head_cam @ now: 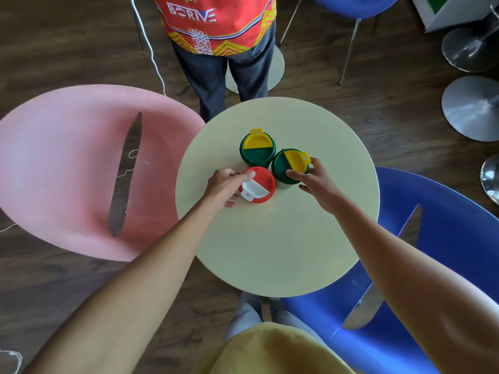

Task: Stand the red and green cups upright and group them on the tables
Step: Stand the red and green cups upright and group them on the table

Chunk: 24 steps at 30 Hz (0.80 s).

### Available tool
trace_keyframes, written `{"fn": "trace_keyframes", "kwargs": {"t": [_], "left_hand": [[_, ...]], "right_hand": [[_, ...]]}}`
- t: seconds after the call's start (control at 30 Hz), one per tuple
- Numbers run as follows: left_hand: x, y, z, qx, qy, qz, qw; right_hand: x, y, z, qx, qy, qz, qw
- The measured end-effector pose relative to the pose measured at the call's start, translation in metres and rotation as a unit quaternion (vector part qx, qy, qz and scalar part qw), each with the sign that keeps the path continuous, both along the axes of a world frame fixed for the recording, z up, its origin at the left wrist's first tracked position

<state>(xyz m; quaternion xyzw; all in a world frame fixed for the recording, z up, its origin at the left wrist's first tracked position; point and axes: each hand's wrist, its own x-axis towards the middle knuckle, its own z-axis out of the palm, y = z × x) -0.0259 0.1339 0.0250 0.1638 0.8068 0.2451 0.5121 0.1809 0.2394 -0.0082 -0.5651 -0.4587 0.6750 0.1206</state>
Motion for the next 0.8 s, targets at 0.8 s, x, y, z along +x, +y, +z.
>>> {"fn": "trace_keyframes", "kwargs": {"t": [0.8], "left_hand": [[0.045,-0.003,0.093,0.135,0.32,-0.162,0.924]], "right_hand": [[0.03,-0.024,0.089,0.271,-0.073,-0.021,0.96]]}}
